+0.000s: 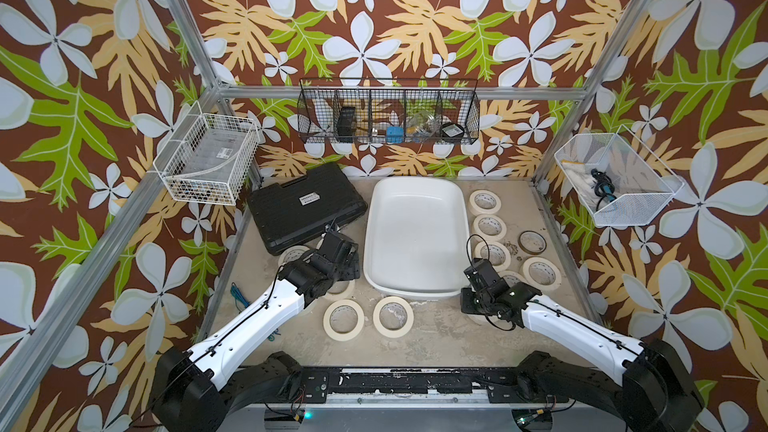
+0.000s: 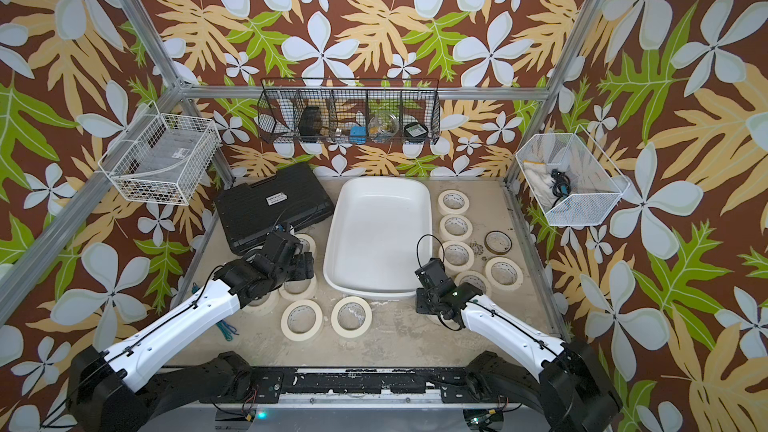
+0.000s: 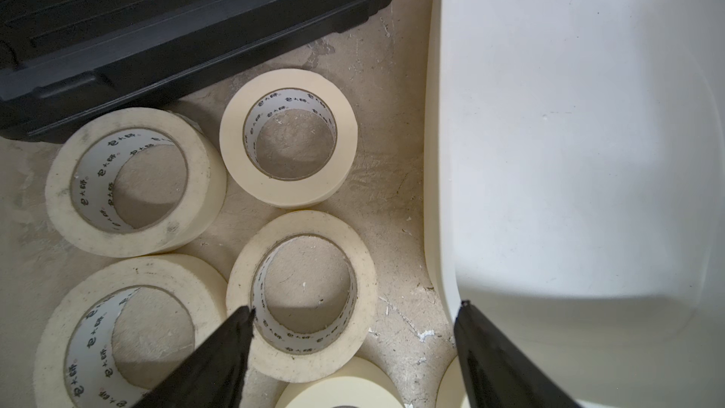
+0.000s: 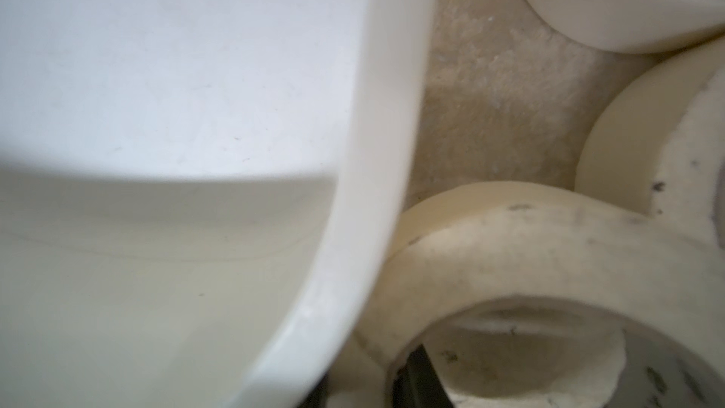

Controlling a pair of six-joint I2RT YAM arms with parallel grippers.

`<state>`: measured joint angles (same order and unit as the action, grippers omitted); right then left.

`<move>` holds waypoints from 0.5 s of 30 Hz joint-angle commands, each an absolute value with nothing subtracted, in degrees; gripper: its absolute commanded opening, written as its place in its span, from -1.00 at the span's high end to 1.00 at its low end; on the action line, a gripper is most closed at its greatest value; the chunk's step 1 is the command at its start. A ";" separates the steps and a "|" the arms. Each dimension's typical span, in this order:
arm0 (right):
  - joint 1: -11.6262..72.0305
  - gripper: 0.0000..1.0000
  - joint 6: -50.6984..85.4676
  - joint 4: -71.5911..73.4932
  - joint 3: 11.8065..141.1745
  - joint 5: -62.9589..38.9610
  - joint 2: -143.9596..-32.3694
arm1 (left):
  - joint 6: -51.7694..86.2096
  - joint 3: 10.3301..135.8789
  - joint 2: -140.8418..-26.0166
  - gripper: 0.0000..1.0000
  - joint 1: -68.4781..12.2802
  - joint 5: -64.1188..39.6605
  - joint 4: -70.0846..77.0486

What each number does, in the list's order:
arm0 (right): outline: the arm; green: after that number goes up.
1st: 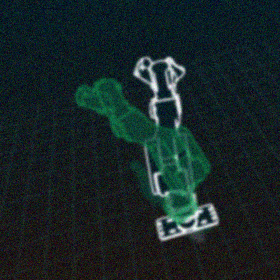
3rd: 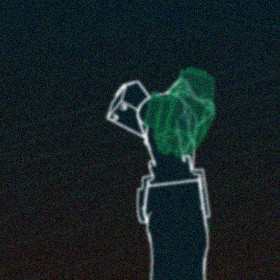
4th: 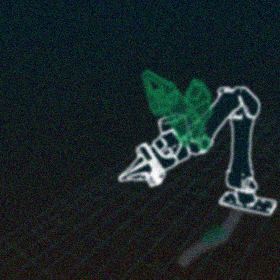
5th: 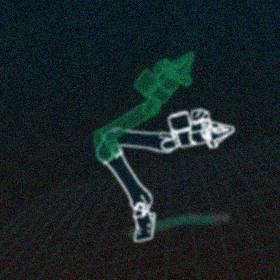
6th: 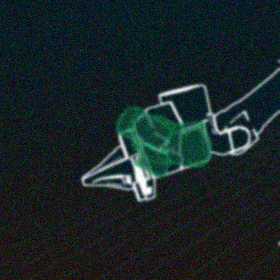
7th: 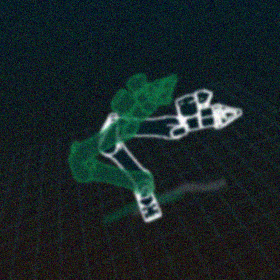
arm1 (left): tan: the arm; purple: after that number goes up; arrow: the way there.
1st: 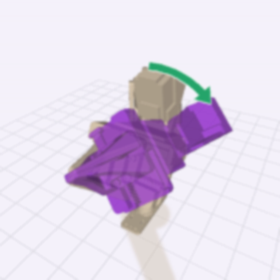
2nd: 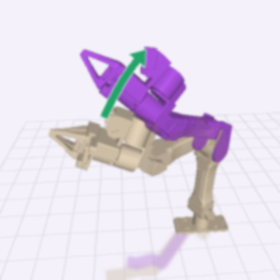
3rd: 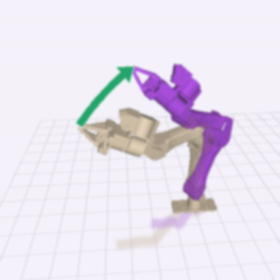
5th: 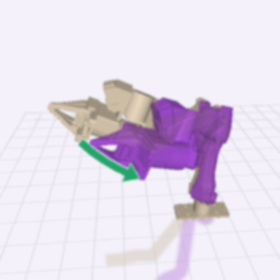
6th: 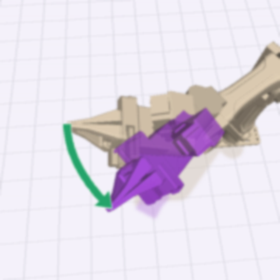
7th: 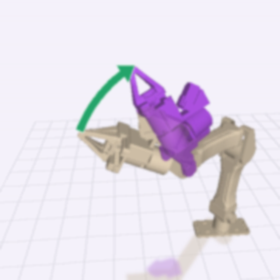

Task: Take out the art tape in the storage box
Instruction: Place the art tape at the center of the board.

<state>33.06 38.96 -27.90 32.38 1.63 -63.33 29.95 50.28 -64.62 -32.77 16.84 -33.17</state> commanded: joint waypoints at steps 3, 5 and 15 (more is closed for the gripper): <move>34.07 0.74 42.10 -28.12 31.44 -4.29 -58.86 | 30.32 50.27 -64.88 -0.68 -32.69 16.44 -32.42; 34.28 0.74 42.30 -27.65 30.40 -4.10 -57.80 | 30.55 50.27 -64.95 -0.68 -32.70 16.26 -32.27; 36.09 0.74 42.48 -28.58 31.05 -1.38 -60.61 | 30.79 49.93 -64.87 -0.67 -32.70 15.37 -32.08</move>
